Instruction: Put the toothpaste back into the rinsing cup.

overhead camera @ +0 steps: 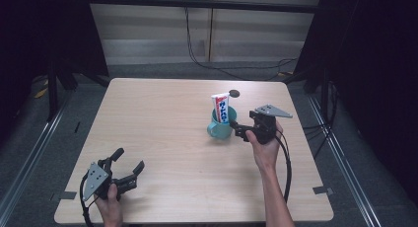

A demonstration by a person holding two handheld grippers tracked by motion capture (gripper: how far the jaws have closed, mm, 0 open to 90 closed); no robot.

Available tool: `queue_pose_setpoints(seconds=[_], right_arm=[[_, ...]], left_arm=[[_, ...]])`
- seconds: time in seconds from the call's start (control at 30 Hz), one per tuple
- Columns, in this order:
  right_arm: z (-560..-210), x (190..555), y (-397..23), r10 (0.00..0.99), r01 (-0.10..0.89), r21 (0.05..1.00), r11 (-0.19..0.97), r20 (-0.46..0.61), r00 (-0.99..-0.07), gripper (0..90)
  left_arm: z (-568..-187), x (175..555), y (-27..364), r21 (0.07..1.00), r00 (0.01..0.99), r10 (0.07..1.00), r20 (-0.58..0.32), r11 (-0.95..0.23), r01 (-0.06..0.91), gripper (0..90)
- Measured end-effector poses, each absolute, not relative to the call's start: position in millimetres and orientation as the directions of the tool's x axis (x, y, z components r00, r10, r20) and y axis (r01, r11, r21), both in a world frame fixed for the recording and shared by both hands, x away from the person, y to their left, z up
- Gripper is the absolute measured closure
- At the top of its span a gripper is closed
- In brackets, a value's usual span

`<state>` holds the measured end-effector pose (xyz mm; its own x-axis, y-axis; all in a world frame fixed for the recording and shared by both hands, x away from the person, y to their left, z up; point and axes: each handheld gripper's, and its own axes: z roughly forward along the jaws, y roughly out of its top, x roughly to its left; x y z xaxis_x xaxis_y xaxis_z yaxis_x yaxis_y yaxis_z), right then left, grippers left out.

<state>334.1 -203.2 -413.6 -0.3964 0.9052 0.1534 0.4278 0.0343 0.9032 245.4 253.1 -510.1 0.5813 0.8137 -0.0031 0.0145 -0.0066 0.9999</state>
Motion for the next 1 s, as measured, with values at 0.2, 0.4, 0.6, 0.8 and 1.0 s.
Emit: queue_pose_setpoints(seconds=[0.2,0.4,0.6,0.8,1.0], right_arm=[[-416,321,-212,0.91,0.418,0.908,0.028,0.15,-0.386,13.2],[-423,308,-221,0.922,0.426,0.904,0.022,0.147,-0.359,13.5],[-438,292,-230,0.928,0.438,0.899,-0.013,0.174,-0.329,14.0],[-439,279,-234,0.929,0.422,0.906,-0.035,0.185,-0.32,14.0],[-449,265,-237,0.943,0.43,0.902,-0.027,0.166,-0.289,14.5]], left_arm=[[-510,245,253,1.0,0.581,0.814,-0.003,-0.006,0.015,15.6],[-510,245,253,1.0,0.581,0.814,-0.004,-0.006,0.015,15.7],[-510,245,253,1.0,0.581,0.814,-0.002,-0.008,0.015,15.7],[-510,245,253,1.0,0.581,0.814,-0.001,-0.009,0.015,15.7],[-510,245,253,1.0,0.581,0.814,-0.005,-0.006,0.016,15.6]])
